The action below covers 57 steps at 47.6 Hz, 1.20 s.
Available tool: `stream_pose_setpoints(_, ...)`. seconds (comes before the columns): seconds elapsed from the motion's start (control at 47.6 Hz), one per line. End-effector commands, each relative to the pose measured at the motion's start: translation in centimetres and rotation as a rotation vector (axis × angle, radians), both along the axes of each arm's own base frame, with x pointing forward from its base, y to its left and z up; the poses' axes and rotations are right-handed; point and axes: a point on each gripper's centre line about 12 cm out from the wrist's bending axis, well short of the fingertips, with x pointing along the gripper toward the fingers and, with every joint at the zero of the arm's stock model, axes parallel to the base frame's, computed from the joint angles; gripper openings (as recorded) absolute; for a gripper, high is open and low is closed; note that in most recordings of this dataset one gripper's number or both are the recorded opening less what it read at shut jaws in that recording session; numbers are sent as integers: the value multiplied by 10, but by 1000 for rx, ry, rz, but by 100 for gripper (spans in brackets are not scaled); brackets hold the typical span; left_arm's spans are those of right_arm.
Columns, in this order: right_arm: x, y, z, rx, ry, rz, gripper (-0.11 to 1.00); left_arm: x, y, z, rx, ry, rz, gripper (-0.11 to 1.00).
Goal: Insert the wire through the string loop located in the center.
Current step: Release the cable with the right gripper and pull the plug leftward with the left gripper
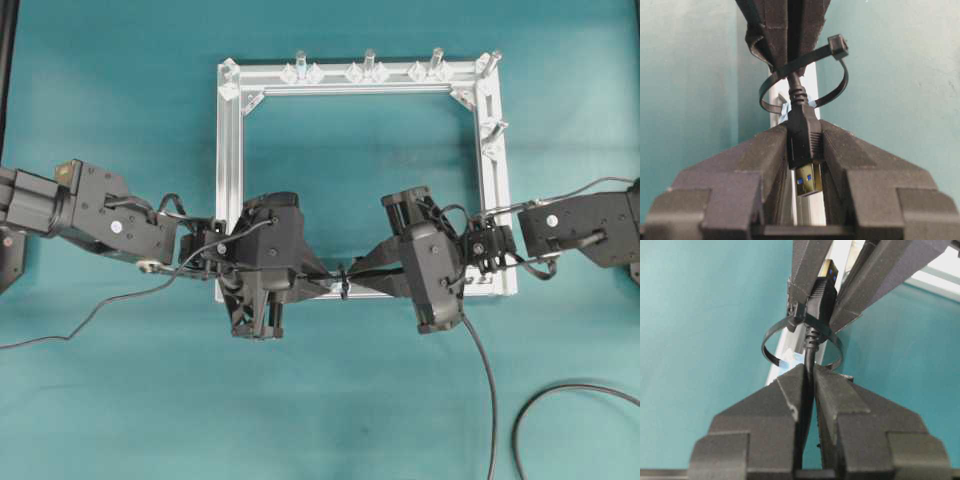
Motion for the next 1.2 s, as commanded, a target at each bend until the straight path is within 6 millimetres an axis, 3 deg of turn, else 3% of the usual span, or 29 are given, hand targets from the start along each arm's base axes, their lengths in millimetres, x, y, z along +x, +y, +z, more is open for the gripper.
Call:
stream_pose_setpoints(0.0, 0, 0, 8, 5, -16, -3, 7, 4, -2, 18, -10, -50, 0, 18)
stream_pose_setpoints(0.168, 1, 1, 8, 8, -16, -4, 10, 4, -2, 19, -10, -51, 0, 18)
stream_pose_setpoints(0.336, 0, 0, 8, 7, -13, -6, 55, 5, -2, 20, -12, -54, 0, 18)
stream_pose_setpoints(0.378, 0, 0, 9, 9, -14, -7, 60, 5, -2, 20, -12, -54, 0, 18)
stream_pose_setpoints(0.756, -8, -1, 27, 10, -45, -11, 60, -2, -1, 27, -8, -41, -4, 18)
stream_pose_setpoints(1.176, -30, -4, 32, 5, -29, -16, 59, -49, 4, 45, -12, 7, -5, 18)
